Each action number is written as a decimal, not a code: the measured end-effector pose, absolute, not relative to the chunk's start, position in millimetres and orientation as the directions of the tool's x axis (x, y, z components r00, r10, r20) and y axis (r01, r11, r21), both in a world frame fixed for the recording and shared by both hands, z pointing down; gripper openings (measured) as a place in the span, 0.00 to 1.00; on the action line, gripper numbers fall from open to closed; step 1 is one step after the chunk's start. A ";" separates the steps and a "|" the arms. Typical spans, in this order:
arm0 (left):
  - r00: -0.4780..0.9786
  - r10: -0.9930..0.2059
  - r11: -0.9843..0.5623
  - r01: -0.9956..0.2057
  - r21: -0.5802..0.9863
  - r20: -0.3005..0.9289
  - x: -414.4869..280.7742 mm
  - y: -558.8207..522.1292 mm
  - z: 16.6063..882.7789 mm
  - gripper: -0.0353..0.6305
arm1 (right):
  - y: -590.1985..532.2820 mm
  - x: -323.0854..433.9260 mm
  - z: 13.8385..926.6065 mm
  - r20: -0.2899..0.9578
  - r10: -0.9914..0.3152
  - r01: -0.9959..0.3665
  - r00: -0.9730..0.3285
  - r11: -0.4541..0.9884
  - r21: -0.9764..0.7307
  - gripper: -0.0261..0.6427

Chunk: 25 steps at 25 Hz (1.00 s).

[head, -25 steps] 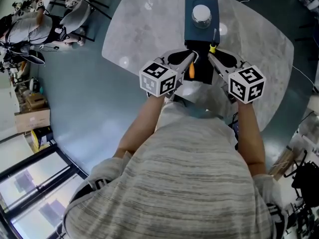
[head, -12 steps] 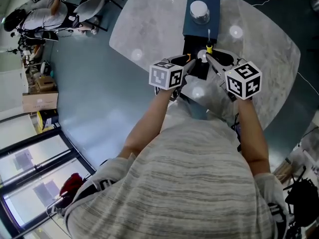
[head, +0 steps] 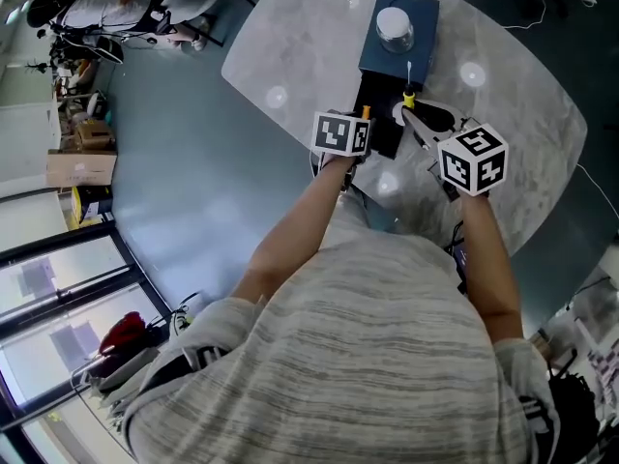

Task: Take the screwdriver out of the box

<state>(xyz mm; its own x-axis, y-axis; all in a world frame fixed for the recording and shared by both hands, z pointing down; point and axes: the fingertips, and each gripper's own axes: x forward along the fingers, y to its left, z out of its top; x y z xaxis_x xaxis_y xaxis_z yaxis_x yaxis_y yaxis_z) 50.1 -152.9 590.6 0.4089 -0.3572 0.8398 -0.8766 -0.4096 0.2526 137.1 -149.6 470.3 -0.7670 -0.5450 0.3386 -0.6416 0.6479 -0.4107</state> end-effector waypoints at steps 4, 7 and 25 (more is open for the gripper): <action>0.321 -0.351 -0.393 -0.903 0.173 0.880 44.0 -150.9 599.8 0.27 | -149.1 136.5 465.1 0.327 -0.536 -0.628 -0.778 0.658 -0.415 0.14; 0.276 -0.339 -0.396 -0.909 0.130 0.900 44.0 -152.8 606.9 0.27 | -150.2 137.9 463.8 0.321 -0.532 -0.621 -0.784 0.664 -0.416 0.14; 0.230 -0.261 -0.334 -0.933 0.136 0.937 51.2 -155.4 626.7 0.28 | -153.3 157.3 460.3 0.304 -0.547 -0.624 -0.780 0.644 -0.442 0.14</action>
